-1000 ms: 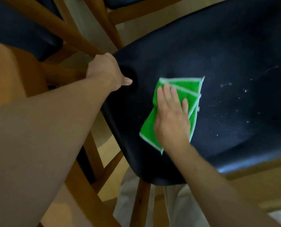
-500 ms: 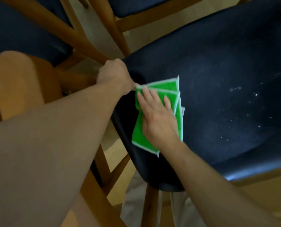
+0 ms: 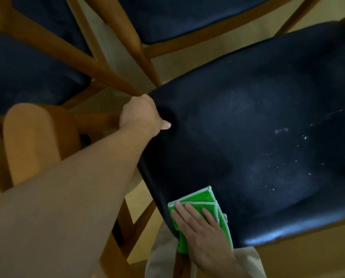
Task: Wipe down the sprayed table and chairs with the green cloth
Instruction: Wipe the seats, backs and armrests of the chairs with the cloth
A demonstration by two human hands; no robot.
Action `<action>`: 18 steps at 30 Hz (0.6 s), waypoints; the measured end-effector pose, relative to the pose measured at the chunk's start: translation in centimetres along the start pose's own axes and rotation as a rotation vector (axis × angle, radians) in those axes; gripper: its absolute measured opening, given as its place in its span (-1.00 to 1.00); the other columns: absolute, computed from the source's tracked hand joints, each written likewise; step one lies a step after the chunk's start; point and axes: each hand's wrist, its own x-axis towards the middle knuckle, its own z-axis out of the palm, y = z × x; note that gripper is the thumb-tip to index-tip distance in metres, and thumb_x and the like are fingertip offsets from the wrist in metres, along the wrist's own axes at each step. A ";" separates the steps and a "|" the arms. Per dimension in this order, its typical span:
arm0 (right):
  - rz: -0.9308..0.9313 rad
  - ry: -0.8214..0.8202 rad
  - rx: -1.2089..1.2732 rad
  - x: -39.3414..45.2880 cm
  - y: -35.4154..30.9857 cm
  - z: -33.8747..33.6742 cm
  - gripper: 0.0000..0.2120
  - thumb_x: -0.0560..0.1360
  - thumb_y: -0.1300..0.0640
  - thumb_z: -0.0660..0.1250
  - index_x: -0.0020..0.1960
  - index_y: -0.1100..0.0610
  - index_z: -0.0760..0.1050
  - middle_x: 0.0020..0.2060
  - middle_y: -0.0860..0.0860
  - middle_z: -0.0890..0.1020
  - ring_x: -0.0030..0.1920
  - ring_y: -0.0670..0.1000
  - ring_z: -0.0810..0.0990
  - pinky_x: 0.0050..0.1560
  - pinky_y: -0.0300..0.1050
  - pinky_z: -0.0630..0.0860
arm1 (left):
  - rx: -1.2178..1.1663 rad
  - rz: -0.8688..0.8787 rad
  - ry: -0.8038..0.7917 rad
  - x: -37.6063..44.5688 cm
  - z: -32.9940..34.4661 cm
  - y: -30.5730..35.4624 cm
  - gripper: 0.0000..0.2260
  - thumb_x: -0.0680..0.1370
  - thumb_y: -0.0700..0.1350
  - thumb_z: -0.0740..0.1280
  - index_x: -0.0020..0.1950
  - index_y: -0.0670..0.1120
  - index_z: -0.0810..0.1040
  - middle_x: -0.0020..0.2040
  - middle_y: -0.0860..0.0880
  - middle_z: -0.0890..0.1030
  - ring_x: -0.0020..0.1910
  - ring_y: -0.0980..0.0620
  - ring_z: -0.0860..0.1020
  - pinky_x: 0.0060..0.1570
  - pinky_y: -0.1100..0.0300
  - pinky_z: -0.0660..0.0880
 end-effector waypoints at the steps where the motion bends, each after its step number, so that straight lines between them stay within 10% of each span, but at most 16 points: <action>1: -0.010 0.011 0.012 1.0 0.3 -0.5 -0.26 0.28 -0.05 0.32 0.45 -0.05 0.29 0.44 -0.13 0.32 0.55 -0.06 0.01 0.49 0.03 0.14 | 0.007 -0.004 0.006 0.1 0.0 0.0 -0.31 0.32 0.18 0.55 0.24 -0.24 0.47 0.14 -0.20 0.59 0.07 -0.19 0.59 -0.29 0.09 0.42; 4: 0.055 0.111 0.052 5.2 1.6 -2.9 -0.11 0.18 -0.13 0.57 0.43 0.00 0.32 0.42 -0.04 0.32 0.42 -0.04 0.27 0.28 0.18 0.29 | 0.022 -0.008 0.028 0.1 0.1 -0.1 -0.31 0.31 0.20 0.55 0.21 -0.25 0.49 0.10 -0.21 0.61 0.03 -0.19 0.60 -0.32 0.10 0.40; 10: 0.441 0.343 0.024 18.0 8.6 -10.4 -0.41 0.63 -0.02 -0.02 0.56 0.11 -0.16 0.56 0.04 -0.09 0.54 0.02 -0.10 0.45 0.11 -0.12 | -0.001 0.004 0.056 0.0 0.0 -0.4 -0.31 0.26 0.21 0.57 0.14 -0.26 0.53 0.04 -0.20 0.63 -0.04 -0.18 0.62 -0.44 0.19 0.33; 18: 0.473 0.234 0.111 13.6 2.3 -6.7 -0.38 0.65 -0.09 -0.04 0.55 0.16 -0.21 0.55 0.11 -0.13 0.54 0.12 -0.18 0.44 0.17 -0.17 | -0.018 0.001 0.008 0.0 -0.3 -0.5 -0.29 0.29 0.20 0.56 0.19 -0.27 0.50 0.05 -0.22 0.62 -0.02 -0.20 0.60 -0.41 0.17 0.33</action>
